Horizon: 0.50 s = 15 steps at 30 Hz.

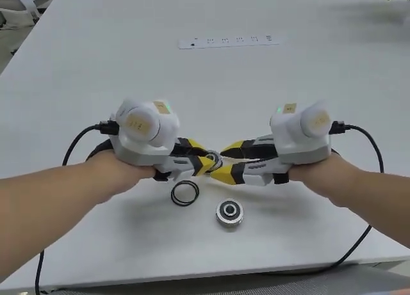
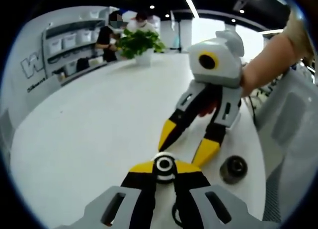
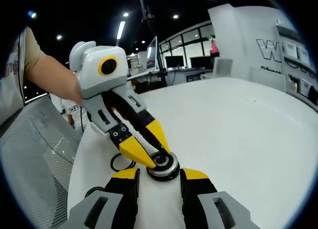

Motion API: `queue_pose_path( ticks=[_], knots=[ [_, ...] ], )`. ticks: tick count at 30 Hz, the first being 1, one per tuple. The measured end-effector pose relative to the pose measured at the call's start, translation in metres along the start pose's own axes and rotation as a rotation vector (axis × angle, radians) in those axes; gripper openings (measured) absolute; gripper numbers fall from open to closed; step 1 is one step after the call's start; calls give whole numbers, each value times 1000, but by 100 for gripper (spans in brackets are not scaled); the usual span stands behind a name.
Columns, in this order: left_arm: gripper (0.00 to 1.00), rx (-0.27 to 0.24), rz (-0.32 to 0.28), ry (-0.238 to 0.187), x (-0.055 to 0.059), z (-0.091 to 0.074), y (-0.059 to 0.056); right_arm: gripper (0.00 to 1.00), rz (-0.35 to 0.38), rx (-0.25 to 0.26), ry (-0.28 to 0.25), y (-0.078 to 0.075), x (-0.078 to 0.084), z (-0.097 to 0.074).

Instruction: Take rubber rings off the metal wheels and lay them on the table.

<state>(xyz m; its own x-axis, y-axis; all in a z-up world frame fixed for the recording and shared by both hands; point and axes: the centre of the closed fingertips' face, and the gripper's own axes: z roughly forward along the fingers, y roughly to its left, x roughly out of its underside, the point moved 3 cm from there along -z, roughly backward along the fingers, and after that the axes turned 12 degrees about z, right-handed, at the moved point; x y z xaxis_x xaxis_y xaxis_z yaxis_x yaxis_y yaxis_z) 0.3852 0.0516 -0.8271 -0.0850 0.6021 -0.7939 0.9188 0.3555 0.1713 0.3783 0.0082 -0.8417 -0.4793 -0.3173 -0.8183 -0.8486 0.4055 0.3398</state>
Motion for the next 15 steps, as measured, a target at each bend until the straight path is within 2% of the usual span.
queue_pose_path(
  ticks=[10, 12, 13, 15],
  knots=[
    [14, -36, -17, 6, 0, -1, -2, 31, -27, 37, -2, -2, -2, 6],
    [14, -44, -22, 8, 0, -1, -2, 31, -41, 35, 0, 1, -3, 8],
    [14, -47, -25, 8, 0, -1, -2, 31, -71, 48, 2, 1, -3, 8],
    [14, -52, -32, 7, 0, -1, -3, 31, -62, 43, 4, 4, -3, 10]
  ],
)
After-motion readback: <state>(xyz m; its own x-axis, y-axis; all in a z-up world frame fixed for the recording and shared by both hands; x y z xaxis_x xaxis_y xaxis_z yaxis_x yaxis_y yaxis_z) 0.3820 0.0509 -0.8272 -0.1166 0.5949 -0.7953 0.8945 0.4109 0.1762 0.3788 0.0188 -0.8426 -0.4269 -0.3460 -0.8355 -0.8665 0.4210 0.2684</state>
